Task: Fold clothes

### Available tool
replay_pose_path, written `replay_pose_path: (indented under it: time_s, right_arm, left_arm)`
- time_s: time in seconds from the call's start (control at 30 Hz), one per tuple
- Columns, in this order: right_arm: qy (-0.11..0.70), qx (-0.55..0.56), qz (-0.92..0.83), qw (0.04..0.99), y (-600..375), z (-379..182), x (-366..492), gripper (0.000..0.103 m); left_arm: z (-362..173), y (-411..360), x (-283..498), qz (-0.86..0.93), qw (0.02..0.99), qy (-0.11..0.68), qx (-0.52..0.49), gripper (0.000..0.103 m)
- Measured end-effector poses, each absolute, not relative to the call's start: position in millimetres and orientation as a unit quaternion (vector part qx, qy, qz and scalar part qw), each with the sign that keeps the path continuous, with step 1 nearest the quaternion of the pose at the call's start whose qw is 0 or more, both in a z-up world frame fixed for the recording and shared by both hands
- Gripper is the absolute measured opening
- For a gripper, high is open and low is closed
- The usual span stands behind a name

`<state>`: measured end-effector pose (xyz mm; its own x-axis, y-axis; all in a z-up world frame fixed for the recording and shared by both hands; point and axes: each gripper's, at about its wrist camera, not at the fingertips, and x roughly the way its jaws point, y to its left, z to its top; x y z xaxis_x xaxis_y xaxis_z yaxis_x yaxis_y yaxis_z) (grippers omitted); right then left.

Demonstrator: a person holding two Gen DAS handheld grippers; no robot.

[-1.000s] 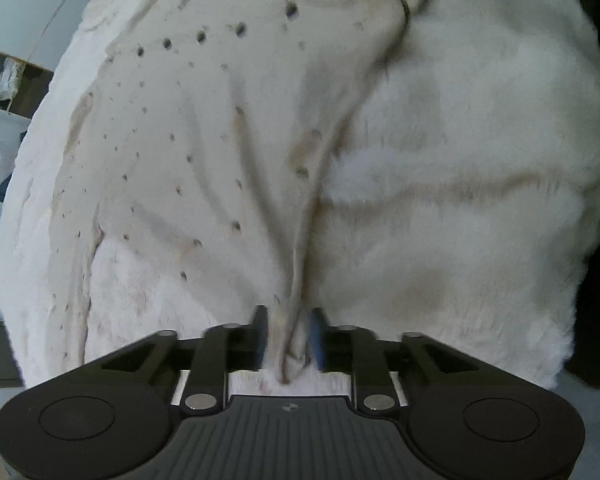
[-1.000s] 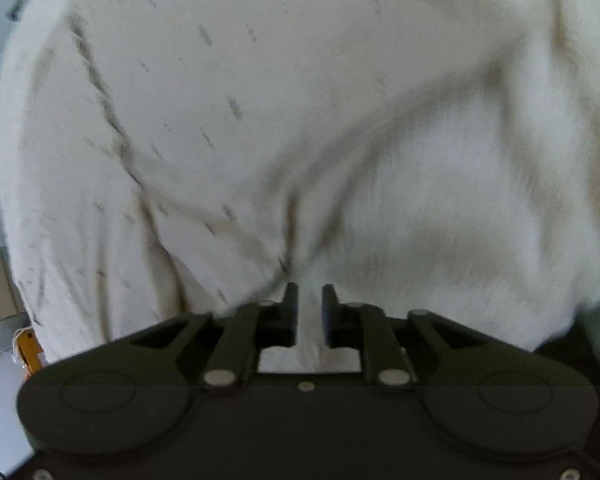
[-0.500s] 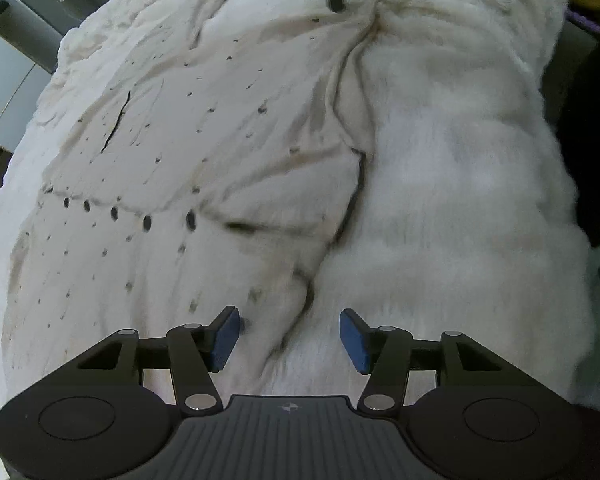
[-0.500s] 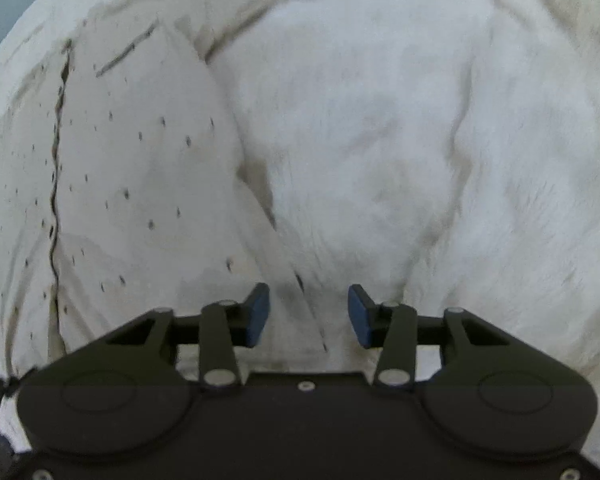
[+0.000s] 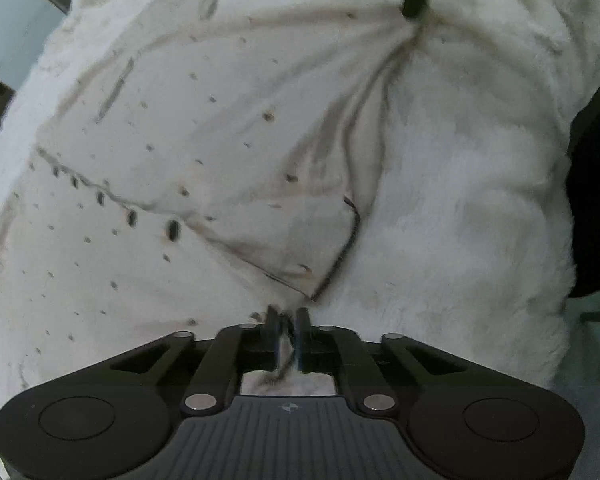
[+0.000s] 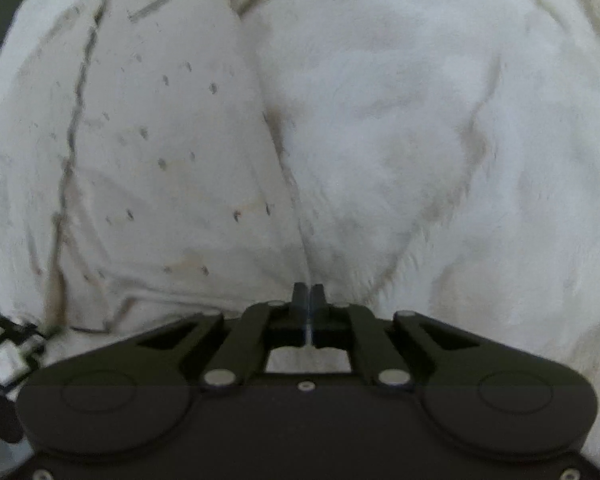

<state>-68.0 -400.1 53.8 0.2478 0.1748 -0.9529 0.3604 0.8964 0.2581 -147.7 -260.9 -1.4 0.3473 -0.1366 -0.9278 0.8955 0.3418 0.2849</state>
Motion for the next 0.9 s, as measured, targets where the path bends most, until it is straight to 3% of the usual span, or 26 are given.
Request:
replay_pose_path:
  time_s: [0.03,0.07,0.5,0.67,0.9]
  right_arm:
    - [0.593,0.234,-0.068,0.768,-411.8,63.1,-64.3,0.025]
    - [0.582,0.243,-0.073,0.773,-421.0,68.6,-62.0,0.028]
    - [0.471,0.285,-0.212,0.807,-607.3,92.7,24.5,0.037]
    - [0.450,0.322,-0.257,0.792,-664.8,65.6,60.7,0.040]
    - [0.425,0.359,-0.294,0.777,-711.4,25.8,89.9,0.040]
  left_arm:
    - [3.2,-259.9,-147.6,-0.375,0.697,0.434,0.430,0.039]
    - [7.9,-258.9,-147.6,-0.379,0.700,0.434,0.423,0.039]
    - [67.8,-247.6,-93.2,-0.262,0.791,0.465,0.299,0.039]
    - [67.5,-265.2,-59.0,-0.194,0.805,0.500,0.252,0.040]
    - [59.2,-311.3,-15.7,-0.156,0.814,0.531,0.176,0.049]
